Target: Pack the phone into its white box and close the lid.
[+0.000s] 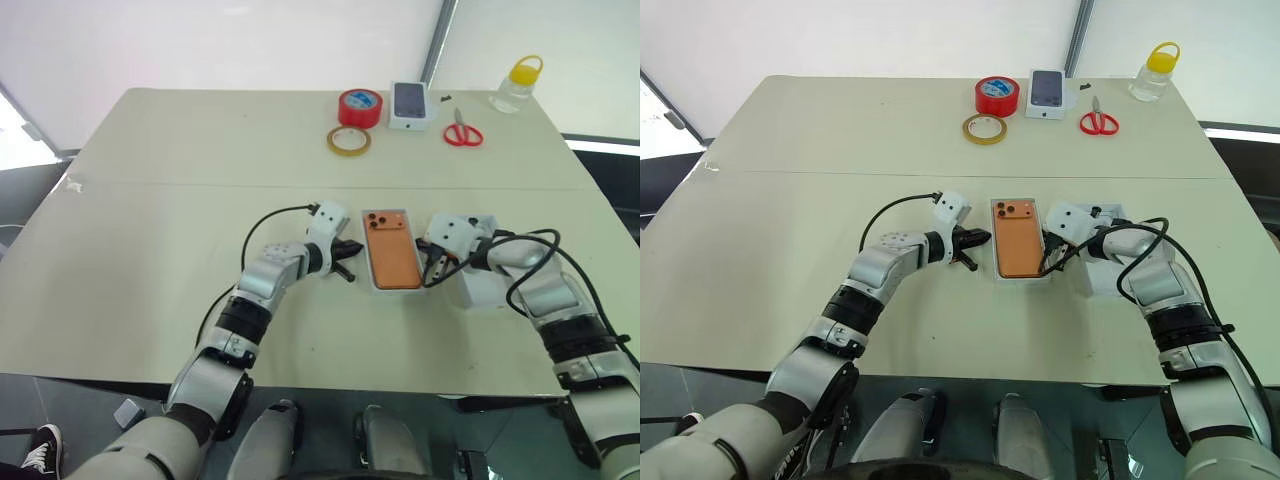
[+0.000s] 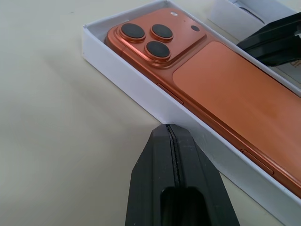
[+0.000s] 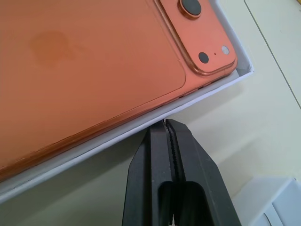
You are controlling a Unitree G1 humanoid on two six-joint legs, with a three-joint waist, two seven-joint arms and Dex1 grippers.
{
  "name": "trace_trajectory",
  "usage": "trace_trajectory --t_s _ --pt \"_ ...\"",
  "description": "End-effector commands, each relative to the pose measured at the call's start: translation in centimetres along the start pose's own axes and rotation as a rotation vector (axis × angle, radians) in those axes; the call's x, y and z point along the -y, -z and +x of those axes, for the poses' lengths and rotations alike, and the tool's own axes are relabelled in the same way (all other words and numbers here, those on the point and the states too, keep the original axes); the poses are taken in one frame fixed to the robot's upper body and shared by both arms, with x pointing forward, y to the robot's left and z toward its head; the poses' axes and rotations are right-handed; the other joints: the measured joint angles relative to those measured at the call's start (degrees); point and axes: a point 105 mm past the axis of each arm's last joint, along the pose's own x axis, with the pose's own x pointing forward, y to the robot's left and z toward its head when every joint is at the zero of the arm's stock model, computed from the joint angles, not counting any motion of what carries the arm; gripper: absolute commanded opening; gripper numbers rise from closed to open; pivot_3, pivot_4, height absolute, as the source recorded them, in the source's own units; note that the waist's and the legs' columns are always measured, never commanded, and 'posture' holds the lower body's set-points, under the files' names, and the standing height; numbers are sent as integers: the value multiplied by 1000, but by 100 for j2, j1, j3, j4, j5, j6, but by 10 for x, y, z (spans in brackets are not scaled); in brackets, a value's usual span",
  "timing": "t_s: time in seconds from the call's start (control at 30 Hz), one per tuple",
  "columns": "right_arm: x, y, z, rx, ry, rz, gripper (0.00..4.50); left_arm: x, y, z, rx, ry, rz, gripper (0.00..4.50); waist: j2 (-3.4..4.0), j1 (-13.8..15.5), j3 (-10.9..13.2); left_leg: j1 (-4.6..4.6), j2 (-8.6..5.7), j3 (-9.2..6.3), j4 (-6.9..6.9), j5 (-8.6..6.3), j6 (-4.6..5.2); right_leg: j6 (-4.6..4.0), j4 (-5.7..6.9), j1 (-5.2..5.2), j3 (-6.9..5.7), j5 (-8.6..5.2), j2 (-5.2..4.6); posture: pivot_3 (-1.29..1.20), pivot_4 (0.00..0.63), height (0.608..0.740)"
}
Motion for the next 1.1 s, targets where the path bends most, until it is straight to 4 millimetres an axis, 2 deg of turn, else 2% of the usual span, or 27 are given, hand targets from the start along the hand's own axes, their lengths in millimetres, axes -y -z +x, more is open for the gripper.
trace_trajectory --t_s 0.03,0.23,0.43,0.47,0.6,0.7,0.8,0.97,1.03,1.1 --pt "1 -14 -1 60 -7 -23 41 30 -19 16 52 113 57 0 0 0 0 0 0 0 1 0 0 1 0 0 0 0 0 0 150 740" --pt "-6 -14 -1 61 -9 -33 41 36 -15 18 53 136 48 0 -1 -2 0 0 0 0 2 -1 1 2 0 1 0 -1 0 0 150 740" --pt "-2 -15 -4 65 1 -32 41 30 -16 13 64 113 40 0 -1 -3 0 0 1 0 4 -1 1 2 1 1 0 -1 1 0 150 740" --pt "1 -14 -7 57 6 -40 41 25 -16 9 65 103 55 0 -1 -5 0 0 1 0 4 -1 1 2 1 1 0 -1 1 0 150 740" --pt "15 -8 -19 33 48 -58 41 -19 -22 -17 92 -23 75 0 -1 -22 1 0 1 0 3 -1 1 2 3 -2 0 -1 2 0 150 740" --pt "22 1 -21 6 86 -64 41 -42 -26 -36 114 -76 110 0 -1 -94 1 1 6 1 2 0 0 1 9 -6 1 -1 7 0 150 740" --pt "31 8 -20 -23 133 -66 41 -50 -32 -51 145 -81 123 0 0 -151 1 1 6 -1 2 1 -1 1 12 -5 1 0 7 0 150 740" --pt "41 11 -22 -39 181 -82 41 -48 -37 -75 186 -49 184 0 1 -145 1 1 4 1 4 1 -1 1 10 -4 4 0 3 0 150 740" --pt "42 6 -23 -16 188 -93 41 -44 -35 -84 194 -31 194 0 1 -149 1 1 5 0 3 1 -2 1 10 -5 4 0 4 0 150 740" --pt "43 -3 -25 38 186 -34 41 -41 -32 -93 192 -12 201 0 2 -161 1 1 6 0 3 1 -1 0 12 -6 5 0 5 0 150 740"
